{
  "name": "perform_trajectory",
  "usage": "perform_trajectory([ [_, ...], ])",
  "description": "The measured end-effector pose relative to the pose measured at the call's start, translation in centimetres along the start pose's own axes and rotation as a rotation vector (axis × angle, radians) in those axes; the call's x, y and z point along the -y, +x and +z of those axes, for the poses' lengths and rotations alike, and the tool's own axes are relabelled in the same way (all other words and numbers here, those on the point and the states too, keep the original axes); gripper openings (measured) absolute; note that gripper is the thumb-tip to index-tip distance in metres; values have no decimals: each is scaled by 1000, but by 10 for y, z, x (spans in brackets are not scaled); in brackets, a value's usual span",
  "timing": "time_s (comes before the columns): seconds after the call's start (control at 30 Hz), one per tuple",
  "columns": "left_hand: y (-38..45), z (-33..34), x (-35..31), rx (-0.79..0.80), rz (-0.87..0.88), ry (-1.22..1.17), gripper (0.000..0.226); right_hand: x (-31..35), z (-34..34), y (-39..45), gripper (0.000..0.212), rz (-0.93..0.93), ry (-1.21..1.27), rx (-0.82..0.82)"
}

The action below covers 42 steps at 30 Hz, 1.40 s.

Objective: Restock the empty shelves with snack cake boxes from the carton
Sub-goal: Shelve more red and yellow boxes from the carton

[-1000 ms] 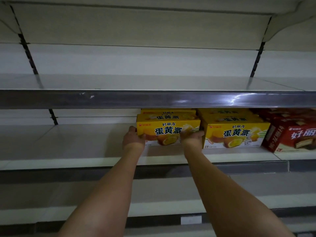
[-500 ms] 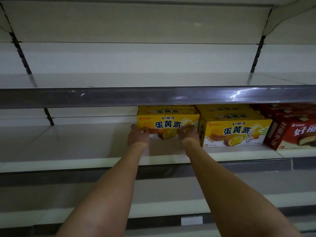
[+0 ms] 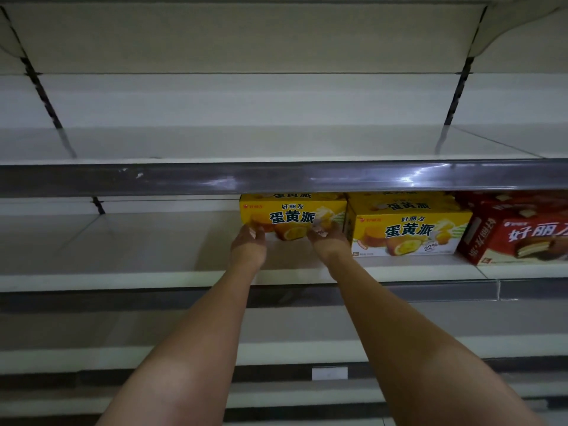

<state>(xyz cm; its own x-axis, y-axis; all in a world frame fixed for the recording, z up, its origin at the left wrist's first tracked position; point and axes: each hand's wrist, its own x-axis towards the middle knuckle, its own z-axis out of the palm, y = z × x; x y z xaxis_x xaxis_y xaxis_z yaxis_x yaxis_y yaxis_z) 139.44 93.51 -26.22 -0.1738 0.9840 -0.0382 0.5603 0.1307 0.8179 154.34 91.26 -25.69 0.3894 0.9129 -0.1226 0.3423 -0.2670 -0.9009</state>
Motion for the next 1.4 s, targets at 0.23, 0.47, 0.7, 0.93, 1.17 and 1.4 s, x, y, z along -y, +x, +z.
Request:
perform_trajectory([
  [0.23,-31,4,-3,17,-9,-14,46,-9,-33,-34,59,0,-94,40],
  [0.47,-90,12,-11,17,151,75,37,-42,-84,-92,66,54,2,-158],
  [0.7,-146,30,3,157,291,120,41,-103,-122,-175,67,199,-27,-324],
  [0.93,-214,81,35,541,304,247,53,-172,-150,-265,73,443,-66,-403],
  [1.17,-314,142,23,823,440,301,54,-235,-203,-354,71,613,-109,-550],
  [1.4,-426,212,-12,998,609,382,55,-287,-279,-443,69,792,-109,-648],
])
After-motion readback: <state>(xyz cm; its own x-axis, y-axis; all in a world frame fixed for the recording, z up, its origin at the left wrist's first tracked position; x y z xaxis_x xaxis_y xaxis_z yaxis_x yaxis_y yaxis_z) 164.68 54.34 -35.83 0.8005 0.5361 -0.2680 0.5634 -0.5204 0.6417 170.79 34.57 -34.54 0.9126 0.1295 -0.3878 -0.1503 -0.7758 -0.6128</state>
